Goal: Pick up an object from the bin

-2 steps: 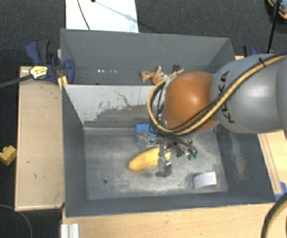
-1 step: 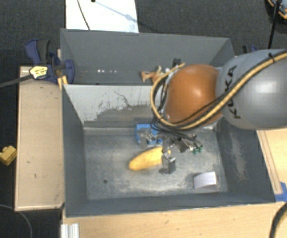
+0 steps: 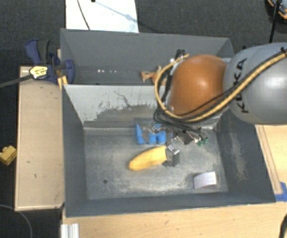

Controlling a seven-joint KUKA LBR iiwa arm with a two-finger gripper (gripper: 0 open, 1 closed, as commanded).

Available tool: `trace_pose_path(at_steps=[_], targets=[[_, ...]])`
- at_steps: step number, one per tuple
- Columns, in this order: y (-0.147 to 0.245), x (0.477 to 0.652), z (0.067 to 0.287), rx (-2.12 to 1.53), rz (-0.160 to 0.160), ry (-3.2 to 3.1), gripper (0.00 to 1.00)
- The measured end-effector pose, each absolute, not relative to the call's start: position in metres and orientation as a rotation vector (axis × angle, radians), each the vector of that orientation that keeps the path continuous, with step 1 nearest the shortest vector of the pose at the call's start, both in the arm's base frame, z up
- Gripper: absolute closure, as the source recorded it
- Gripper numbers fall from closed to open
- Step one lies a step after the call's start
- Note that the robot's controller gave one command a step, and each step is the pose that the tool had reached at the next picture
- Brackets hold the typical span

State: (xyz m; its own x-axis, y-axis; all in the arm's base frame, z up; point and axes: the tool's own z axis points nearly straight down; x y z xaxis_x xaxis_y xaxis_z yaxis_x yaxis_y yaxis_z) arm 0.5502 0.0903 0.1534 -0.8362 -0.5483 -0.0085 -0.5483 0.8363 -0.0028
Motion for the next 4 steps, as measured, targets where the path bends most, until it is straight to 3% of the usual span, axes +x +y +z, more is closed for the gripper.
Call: trace_pose_path(at_steps=[1, 2, 3, 4], targets=[[0.074, 0.56, 0.071, -1.322, 0.002, 2.85, 1.0], [0.074, 0.56, 0.071, -1.32, 0.002, 2.852, 1.0], [0.065, 0.556, 0.244, -1.367, -0.004, 2.818, 1.0], [0.065, 0.555, 0.242, -1.368, -0.001, 2.821, 1.0]])
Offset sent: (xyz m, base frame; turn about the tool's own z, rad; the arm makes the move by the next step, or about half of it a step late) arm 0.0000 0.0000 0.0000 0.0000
